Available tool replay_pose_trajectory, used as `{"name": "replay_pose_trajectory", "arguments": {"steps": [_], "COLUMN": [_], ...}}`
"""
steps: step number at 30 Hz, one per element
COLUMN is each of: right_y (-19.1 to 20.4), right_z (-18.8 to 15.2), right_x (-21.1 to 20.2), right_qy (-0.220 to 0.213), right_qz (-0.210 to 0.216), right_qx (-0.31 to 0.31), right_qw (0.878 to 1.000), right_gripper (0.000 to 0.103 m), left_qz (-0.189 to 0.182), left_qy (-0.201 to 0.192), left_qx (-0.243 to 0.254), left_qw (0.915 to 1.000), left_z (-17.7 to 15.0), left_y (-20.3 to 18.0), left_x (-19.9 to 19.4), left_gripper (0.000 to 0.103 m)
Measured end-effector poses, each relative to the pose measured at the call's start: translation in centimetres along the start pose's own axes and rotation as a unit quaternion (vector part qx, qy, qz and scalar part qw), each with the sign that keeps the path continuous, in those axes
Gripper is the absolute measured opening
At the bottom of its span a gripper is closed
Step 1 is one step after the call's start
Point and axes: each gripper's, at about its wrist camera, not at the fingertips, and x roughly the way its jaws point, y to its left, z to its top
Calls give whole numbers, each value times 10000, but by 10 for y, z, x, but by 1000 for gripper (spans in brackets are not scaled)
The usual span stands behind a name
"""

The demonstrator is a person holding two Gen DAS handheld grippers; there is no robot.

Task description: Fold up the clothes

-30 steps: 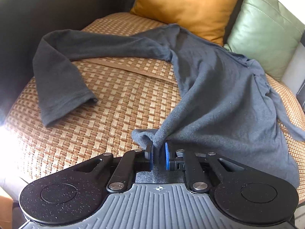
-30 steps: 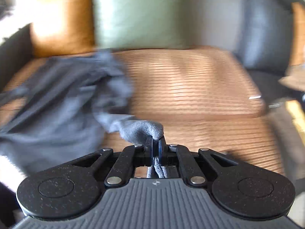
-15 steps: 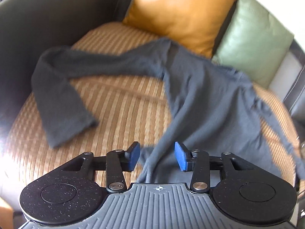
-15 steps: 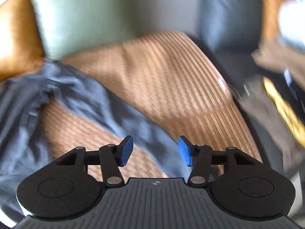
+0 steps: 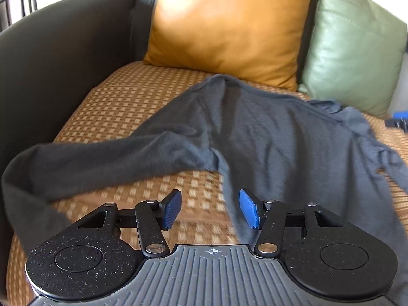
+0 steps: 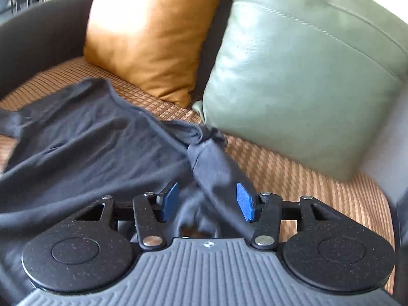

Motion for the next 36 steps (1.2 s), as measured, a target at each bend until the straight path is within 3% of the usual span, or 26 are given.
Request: {"name": "replay_pose_trajectory", "arguments": {"steps": [8,9,10,12,14,16,18,20,22,27,30,33,36], "right_y": [0,-1,-8,-31,-67,-99,-113,-116,-117,-114,-105,-97,-87], "right_z": [13,15,16,19,14,0,-12,-21,-27,-23,-17,-10,-1], "right_x": [82,87,89,85,84,99,109,101,89,86,90,102,117], "right_qy": [290,368,343,40,-276,86,478,273,-14,-51,-67,-113,-146], "right_qz": [-100,-5,99,219,-359,-862,-879,-865,-819,-494,-261,-71,94], "right_qx": [-504,-496,-310,440,1588,2687,3013,2927,2797,2302,2032,1732,1347], "right_qw": [9983,9981,9989,9988,9863,9593,9483,9519,9566,9719,9788,9848,9907], "right_gripper": [53,22,2,1,2,9,9,12,41,43,57,58,65], "left_qz": [154,193,223,285,366,442,505,546,613,562,709,944,803], "left_qy": [-166,-190,-231,-334,-452,-553,-595,-646,-696,-648,-426,-322,-205], "left_qx": [333,363,391,460,510,526,553,649,804,1147,1383,1551,1662], "left_qw": [9992,9990,9987,9980,9970,9961,9954,9943,9924,9897,9869,9829,9826], "left_z": [27,32,35,43,52,61,70,80,93,131,148,157,159], "left_y": [5,5,5,5,5,4,3,3,1,-5,-13,-21,-26], "left_x": [36,39,41,43,45,48,53,60,70,114,148,177,196], "left_gripper": [66,66,66,66,66,66,66,66,68,76,78,78,79]}}
